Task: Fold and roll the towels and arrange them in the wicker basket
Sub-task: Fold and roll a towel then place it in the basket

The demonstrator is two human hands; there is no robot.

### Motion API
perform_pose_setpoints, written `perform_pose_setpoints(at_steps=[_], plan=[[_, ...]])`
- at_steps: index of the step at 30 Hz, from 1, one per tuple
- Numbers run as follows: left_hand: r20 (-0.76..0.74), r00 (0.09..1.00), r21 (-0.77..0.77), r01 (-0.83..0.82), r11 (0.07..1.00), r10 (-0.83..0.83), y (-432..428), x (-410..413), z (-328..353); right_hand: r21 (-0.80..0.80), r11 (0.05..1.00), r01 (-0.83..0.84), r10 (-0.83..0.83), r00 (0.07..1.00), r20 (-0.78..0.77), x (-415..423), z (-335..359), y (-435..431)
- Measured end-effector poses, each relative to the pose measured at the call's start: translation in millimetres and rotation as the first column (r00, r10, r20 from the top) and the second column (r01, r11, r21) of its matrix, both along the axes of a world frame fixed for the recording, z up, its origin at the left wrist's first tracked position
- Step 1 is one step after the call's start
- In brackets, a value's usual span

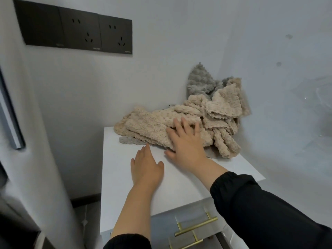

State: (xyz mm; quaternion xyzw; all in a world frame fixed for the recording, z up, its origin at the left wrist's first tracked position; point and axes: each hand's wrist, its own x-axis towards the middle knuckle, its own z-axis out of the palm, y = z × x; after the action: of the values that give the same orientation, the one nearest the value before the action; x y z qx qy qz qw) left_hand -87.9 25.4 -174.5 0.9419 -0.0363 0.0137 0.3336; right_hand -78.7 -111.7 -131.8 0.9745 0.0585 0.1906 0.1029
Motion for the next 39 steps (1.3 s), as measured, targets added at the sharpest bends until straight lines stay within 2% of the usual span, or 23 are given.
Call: perform_pose_setpoints(at_steps=[4,8,10,13,16,20,27,31,33,35,37,39], plan=[[0.024,1.000,0.059,-0.001,0.998,-0.001,-2,0,-4,-0.015,0.999,0.036,-0.036,0.999,-0.029,14,-10,6],[0.061,0.997,0.080,-0.053,0.995,0.048,-3,9,-4,-0.119,0.993,-0.028,0.028,1.000,-0.005,29,0,-2],[0.061,0.996,0.108,-0.074,0.991,0.068,-5,17,-4,-0.151,0.988,0.023,-0.021,1.000,0.015,37,6,-9],[0.058,0.995,0.137,-0.093,0.986,0.085,-8,31,-5,-0.085,0.982,0.168,-0.165,0.985,0.043,49,12,-22],[0.085,0.993,0.174,-0.099,0.980,0.085,-7,44,-6,-0.024,0.977,0.213,-0.211,0.975,0.074,56,14,-34],[0.157,0.975,0.160,-0.181,0.971,0.156,-3,53,0,0.001,0.979,0.203,-0.202,0.974,0.106,57,7,-38],[0.196,0.957,0.214,-0.255,0.943,0.214,-3,56,4,0.037,0.990,0.134,-0.136,0.989,0.056,60,3,-32],[0.255,0.959,0.270,-0.192,0.943,0.122,-2,52,10,0.188,0.978,0.087,-0.086,0.996,-0.016,61,11,-27],[0.279,0.960,0.182,-0.067,0.981,0.013,-1,48,22,0.181,0.979,0.092,-0.083,0.995,-0.055,61,14,-28],[0.291,0.956,-0.019,0.031,0.999,-0.024,-1,45,36,0.170,0.977,0.127,-0.116,0.990,-0.077,61,17,-31],[0.294,0.956,-0.273,0.068,0.960,0.016,-1,42,50,0.230,0.960,0.159,-0.144,0.986,-0.080,61,21,-34],[0.304,0.951,-0.481,0.095,0.871,0.064,-2,37,61,0.297,0.941,0.160,-0.144,0.987,-0.077,63,24,-36]])
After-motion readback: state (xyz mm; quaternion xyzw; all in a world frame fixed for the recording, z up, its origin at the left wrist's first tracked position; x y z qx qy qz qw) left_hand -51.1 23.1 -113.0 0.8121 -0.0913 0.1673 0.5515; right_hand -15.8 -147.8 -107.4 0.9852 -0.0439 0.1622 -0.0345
